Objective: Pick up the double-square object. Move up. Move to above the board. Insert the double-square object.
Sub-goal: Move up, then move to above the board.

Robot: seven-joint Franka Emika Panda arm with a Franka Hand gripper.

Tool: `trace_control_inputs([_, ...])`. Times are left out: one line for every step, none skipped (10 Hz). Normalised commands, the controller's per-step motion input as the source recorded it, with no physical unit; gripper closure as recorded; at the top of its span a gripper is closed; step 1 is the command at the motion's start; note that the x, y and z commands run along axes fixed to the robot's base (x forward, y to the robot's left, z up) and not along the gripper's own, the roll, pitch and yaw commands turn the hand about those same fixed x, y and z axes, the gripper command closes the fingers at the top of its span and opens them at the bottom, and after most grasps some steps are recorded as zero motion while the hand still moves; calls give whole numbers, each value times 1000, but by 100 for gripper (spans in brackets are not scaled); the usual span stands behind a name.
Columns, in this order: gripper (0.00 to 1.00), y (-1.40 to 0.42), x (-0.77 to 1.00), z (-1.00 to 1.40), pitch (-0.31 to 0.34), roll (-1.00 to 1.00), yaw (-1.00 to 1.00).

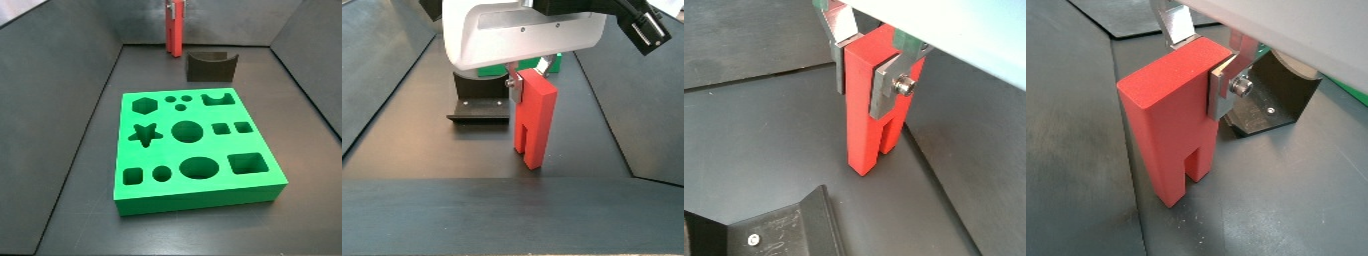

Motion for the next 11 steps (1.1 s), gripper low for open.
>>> trace_control_inputs([100,0,0,833,0,0,0])
trace_control_inputs([100,65,-30,815,10,6,34])
trace_control_inputs([100,39,-35,674,38,16,21])
trace_control_inputs([100,26,-26,580,47,28,14])
trace_control_inputs([100,16,-15,377,66,51,11])
trace_control_inputs([100,11,-5,173,88,71,14])
trace_control_inputs([100,338,-190,1000,-232,145,58])
trace_control_inputs([100,340,-191,1000,-227,144,58])
trace_control_inputs([100,299,-192,1000,-177,107,26])
trace_control_inputs([100,279,-184,1000,-121,95,6])
trace_control_inputs([100,255,-173,1000,-44,57,-6])
